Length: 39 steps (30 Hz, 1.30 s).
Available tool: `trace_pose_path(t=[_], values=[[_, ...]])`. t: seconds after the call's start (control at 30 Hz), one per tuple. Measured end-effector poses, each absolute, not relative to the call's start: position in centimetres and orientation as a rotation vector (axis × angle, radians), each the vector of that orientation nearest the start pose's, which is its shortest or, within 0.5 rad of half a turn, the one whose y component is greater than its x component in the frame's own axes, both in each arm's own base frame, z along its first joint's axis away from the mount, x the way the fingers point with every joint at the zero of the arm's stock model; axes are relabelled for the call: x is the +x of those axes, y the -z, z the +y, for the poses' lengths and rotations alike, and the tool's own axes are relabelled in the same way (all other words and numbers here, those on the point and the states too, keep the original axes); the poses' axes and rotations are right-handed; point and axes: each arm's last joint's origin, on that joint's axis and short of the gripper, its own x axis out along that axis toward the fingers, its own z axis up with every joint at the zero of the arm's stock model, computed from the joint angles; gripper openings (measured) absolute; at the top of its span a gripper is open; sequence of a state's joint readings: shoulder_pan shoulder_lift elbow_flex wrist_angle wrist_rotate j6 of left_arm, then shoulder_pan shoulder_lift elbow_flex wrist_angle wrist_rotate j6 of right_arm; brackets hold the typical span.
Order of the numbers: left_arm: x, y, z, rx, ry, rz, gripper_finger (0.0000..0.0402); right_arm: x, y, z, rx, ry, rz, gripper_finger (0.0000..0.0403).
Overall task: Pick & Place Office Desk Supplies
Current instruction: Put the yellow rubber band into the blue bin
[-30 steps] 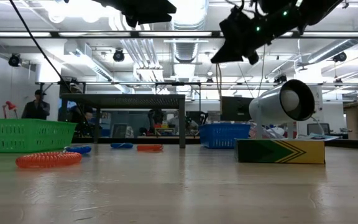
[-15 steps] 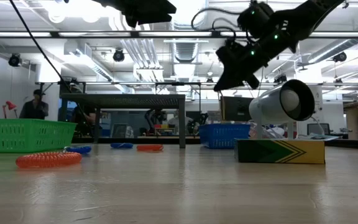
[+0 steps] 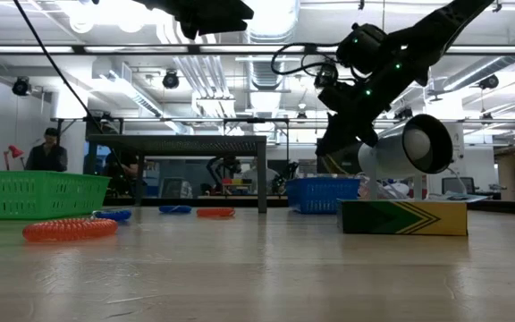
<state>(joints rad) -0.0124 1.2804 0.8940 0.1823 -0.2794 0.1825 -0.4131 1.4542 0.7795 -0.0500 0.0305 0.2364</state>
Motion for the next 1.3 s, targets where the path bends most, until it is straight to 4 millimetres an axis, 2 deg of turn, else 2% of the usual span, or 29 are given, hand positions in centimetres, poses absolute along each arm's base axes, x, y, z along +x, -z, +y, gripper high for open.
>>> trace_pose_path(t=[0.1,0.2,0.43,0.57,0.9,1.13,1.3], values=[[28.8,-30.0,0.4,0.211,-0.247,0.226,0.0248,26.3,-19.7,-11.7,0.293,0.447,0.77,0.0008],[28.8,-30.0,0.4,0.211,-0.247,0.226,0.0249,26.3,-20.8,-11.7,0.224,0.409,0.861,0.0008],[28.8,-30.0,0.4,0.211,-0.247,0.226,0.0244,27.3,-24.9,-12.2,0.14,0.369,0.876,0.0008],[28.8,-30.0,0.4,0.211,-0.247,0.226,0.0245,28.4,-26.0,-12.8,0.154,0.293,0.928,0.0008],[28.8,-30.0,0.5,0.212,-0.247,0.228,0.0241,31.7,-24.4,-15.6,0.181,0.26,1.163,0.0008],[28.7,-29.9,0.5,0.216,-0.246,0.241,0.024,32.0,-22.9,-16.7,0.138,0.205,1.258,0.0008],[28.7,-29.8,0.5,0.215,-0.245,0.252,0.024,31.8,-22.2,-16.7,0.13,0.191,1.277,0.0008]])
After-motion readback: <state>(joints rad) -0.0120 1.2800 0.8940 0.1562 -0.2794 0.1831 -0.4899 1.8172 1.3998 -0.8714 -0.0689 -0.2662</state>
